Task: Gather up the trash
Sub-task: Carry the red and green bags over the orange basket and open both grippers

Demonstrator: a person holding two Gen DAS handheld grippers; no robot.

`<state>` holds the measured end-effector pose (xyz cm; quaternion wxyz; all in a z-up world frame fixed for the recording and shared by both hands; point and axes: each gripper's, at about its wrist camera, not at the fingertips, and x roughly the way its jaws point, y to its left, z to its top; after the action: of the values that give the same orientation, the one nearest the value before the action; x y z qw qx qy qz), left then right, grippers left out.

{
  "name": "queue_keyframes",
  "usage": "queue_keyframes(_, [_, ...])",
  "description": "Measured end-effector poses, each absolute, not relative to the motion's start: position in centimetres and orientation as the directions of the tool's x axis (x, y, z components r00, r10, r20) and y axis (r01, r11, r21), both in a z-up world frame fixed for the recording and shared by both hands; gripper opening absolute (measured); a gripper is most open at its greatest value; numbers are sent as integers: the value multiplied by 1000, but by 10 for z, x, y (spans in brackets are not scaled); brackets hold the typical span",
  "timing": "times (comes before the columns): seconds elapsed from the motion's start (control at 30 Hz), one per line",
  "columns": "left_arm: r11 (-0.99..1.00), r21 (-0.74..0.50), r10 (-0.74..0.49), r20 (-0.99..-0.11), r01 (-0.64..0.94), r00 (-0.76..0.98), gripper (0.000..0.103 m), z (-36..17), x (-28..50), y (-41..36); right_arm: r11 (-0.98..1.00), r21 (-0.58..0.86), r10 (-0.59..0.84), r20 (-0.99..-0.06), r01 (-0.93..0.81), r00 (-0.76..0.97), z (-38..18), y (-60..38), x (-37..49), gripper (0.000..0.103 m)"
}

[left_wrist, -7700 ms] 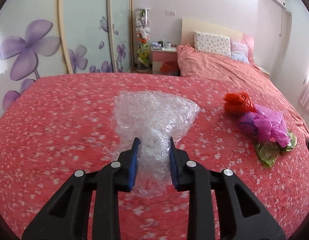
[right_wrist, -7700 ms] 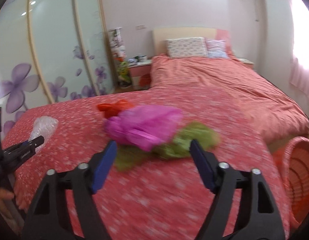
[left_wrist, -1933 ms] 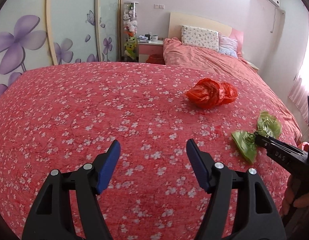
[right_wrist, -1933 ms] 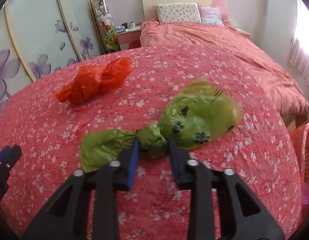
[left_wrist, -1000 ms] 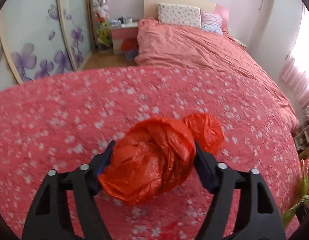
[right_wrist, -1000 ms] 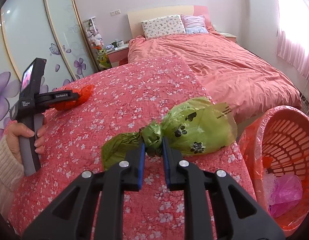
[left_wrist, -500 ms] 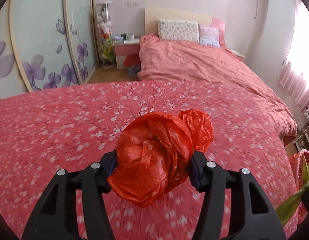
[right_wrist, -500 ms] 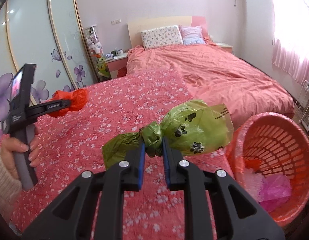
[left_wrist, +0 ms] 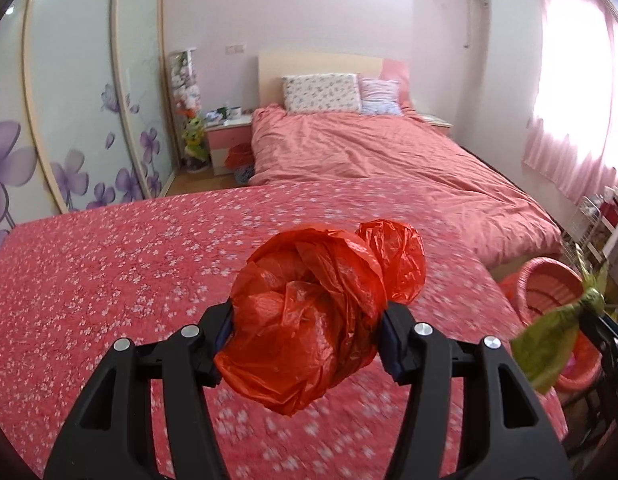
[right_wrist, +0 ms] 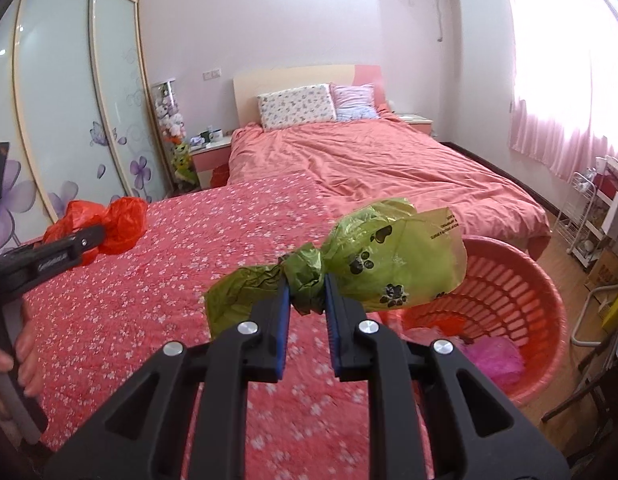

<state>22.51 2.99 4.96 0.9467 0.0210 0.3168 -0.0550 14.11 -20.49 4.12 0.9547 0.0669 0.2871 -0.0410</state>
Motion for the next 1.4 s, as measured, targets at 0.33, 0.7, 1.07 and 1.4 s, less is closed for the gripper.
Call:
queue_keyframes(0.33, [981, 21, -144, -598, 195, 789, 58, 47, 198, -1, 977, 96, -109, -541, 190, 834, 44, -234, 105, 17])
queue_keyframes(0.7, [959, 45, -196, -603, 278, 773, 58, 36, 177, -49, 962, 88, -172, -537, 258, 825, 39, -272, 90, 18])
queue_keyframes(1.07, [927, 10, -293, -607, 375, 739, 58, 28, 166, -96, 943, 111, -208, -541, 315, 815, 28, -311, 82, 18])
queue_keyframes(1.4, [895, -65, -388, -604, 442, 696, 58, 26, 164, -126, 925, 127, -243, -524, 357, 816, 19, -341, 76, 18])
